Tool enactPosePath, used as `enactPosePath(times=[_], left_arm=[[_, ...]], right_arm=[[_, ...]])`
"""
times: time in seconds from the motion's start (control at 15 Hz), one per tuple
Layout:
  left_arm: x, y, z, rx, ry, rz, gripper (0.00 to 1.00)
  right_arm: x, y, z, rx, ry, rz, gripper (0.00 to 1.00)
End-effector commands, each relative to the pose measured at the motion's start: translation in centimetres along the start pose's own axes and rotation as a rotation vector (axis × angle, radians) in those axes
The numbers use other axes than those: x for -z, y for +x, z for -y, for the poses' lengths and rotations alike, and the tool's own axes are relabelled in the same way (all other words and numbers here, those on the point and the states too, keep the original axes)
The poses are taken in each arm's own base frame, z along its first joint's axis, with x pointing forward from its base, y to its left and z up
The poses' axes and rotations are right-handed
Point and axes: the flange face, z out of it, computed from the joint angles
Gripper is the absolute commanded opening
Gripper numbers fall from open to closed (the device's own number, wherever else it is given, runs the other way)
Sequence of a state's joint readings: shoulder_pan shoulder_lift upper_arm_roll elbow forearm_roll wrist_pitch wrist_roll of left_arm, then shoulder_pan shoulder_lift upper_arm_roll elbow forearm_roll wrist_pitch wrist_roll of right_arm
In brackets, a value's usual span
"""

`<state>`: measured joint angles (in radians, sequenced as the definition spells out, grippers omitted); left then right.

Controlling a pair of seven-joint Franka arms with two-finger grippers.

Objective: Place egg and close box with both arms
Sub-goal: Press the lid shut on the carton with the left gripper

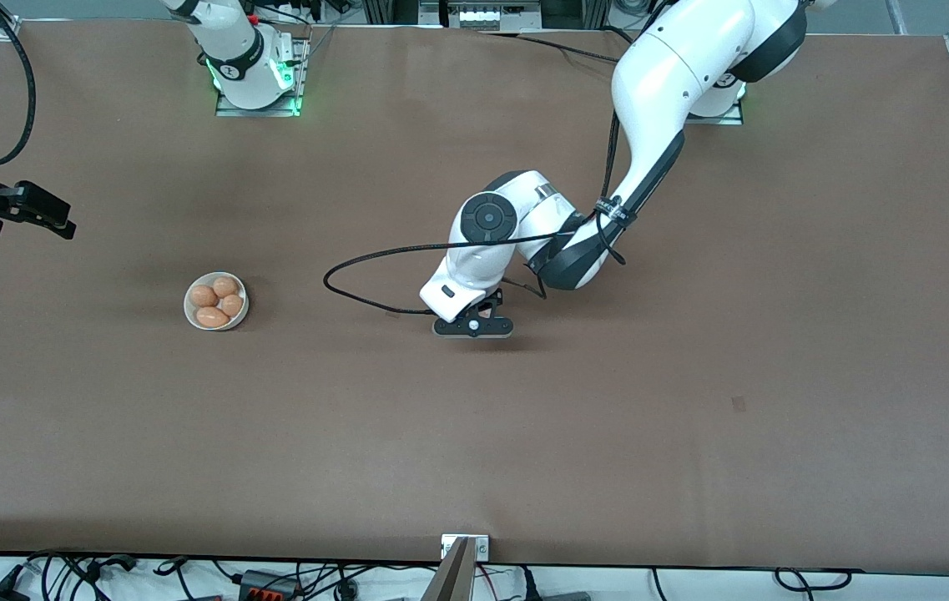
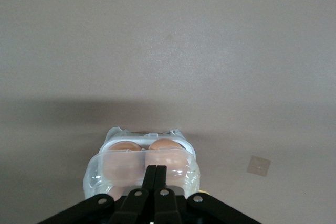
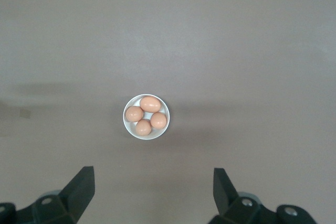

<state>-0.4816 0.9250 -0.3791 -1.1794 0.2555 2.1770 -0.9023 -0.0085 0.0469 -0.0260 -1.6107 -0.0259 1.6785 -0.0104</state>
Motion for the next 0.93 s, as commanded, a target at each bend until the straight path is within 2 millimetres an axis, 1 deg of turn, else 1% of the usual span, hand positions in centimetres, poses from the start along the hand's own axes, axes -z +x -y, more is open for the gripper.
enactPosePath(times=[0.0,0.13,0.27,0.33,0.4,0.47,0.53,0.6,0.8,0.86], left_arm=[[-0.5,0.2,-0.2,-0.012,-0.003,-0.042,0.00],[-1.2,0.3,-0.4,-0.010,-0.034,-0.058,0.00],[-1.1,0.8,-0.2,0.004,-0.049,-0.066,0.00],[-0.7,0.7,-0.4,0.009,-0.047,-0.062,0.00],[0.1,0.9,-0.2,0.018,-0.030,-0.042,0.00],[0.2,0.3,-0.1,0.018,0.003,-0.001,0.00],[2.4,0.9,-0.1,0.024,0.015,0.000,0.00],[3.2,1.2,-0.1,0.027,0.019,0.001,0.00],[3.3,1.4,0.0,0.046,0.010,0.020,0.00],[2.8,1.2,0.1,0.044,0.017,0.026,0.00]], right_arm=[[0.4,-0.2,0.0,-0.001,0.003,-0.008,1.00],[0.4,-0.2,0.0,-0.001,0.003,-0.010,1.00],[0.4,-0.2,0.0,-0.001,0.003,-0.010,1.00],[0.4,-0.2,0.0,-0.001,0.003,-0.010,1.00],[0.4,-0.2,0.0,-0.001,0.003,-0.010,1.00],[0.4,-0.2,0.0,-0.001,0.003,-0.010,1.00],[0.4,-0.2,0.0,-0.001,0.003,-0.010,1.00],[0.4,-0.2,0.0,-0.001,0.003,-0.010,1.00],[0.4,-0.1,0.0,-0.001,0.001,-0.010,1.00],[0.4,-0.1,0.0,-0.001,0.003,-0.010,1.00]])
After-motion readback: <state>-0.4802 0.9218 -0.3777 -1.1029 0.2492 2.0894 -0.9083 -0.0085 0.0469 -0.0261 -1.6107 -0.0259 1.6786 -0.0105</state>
